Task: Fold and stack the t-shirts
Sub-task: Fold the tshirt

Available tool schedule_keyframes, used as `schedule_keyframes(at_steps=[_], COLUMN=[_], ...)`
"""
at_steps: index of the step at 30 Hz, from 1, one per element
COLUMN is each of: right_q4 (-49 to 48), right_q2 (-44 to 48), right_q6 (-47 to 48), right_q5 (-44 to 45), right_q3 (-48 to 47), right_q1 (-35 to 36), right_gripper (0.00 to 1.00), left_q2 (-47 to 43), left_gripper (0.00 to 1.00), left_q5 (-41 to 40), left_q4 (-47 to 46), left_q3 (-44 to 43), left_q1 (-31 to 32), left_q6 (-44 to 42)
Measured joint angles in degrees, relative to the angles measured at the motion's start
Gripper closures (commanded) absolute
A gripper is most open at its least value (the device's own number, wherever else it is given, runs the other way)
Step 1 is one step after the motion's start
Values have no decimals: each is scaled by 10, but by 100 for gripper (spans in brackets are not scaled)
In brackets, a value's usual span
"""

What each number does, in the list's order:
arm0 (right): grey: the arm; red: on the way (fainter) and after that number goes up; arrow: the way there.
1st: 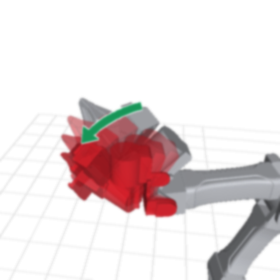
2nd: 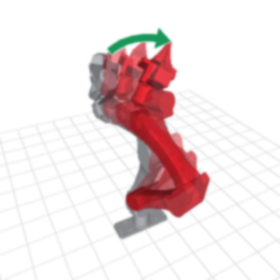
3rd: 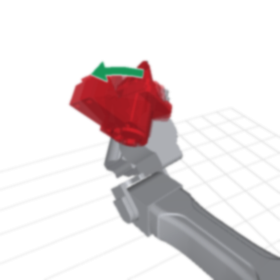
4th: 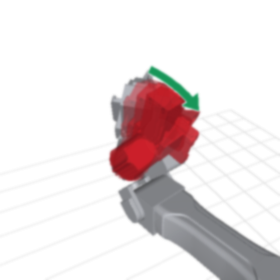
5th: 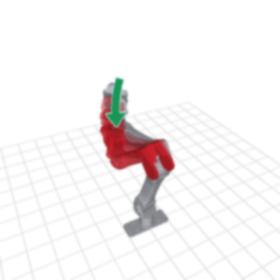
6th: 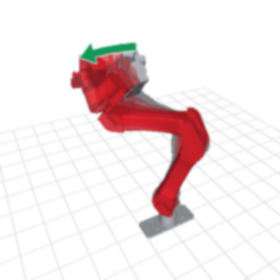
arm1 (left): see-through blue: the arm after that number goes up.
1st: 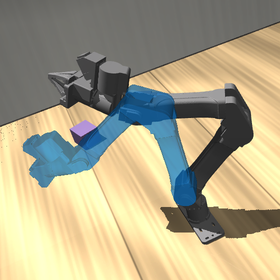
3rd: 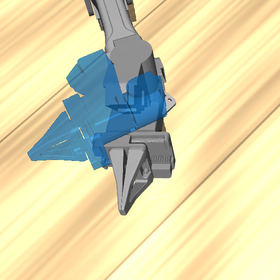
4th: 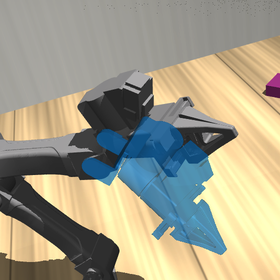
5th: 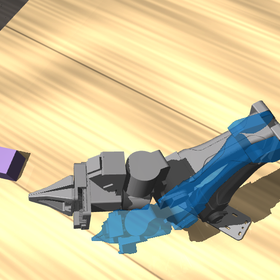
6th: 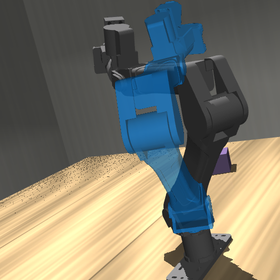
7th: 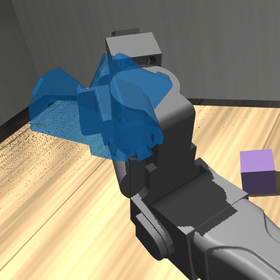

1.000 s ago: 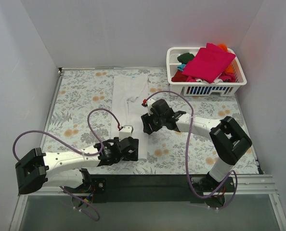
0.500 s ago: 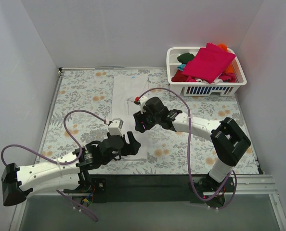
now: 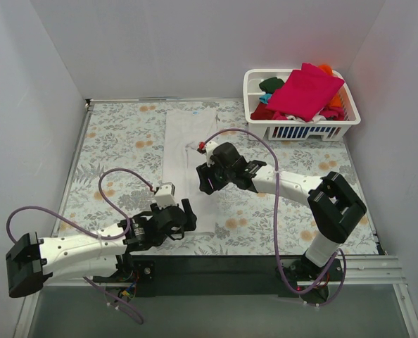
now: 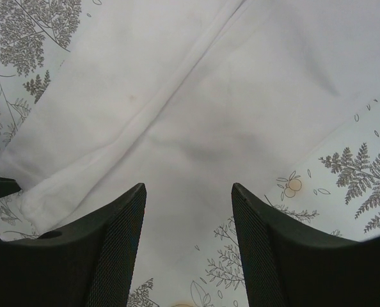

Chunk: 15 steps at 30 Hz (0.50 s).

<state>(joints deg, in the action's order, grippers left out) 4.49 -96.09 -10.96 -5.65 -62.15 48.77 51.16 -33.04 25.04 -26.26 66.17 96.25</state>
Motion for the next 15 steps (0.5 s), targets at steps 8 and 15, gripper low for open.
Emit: schedule_keyframes(at_steps=[8, 15], right_q4=[7, 17], right_q2=[4, 21], right_q6=[-9, -11], right_q5=[27, 43], right_q3=[30, 46], right_q1=[0, 0], right_gripper=[49, 49], left_q2=[64, 85], left_gripper=[29, 29], left_q5=[24, 41], left_q4=[-89, -139], left_q3=[12, 14], left_q1=[0, 0], left_q6=[-24, -38])
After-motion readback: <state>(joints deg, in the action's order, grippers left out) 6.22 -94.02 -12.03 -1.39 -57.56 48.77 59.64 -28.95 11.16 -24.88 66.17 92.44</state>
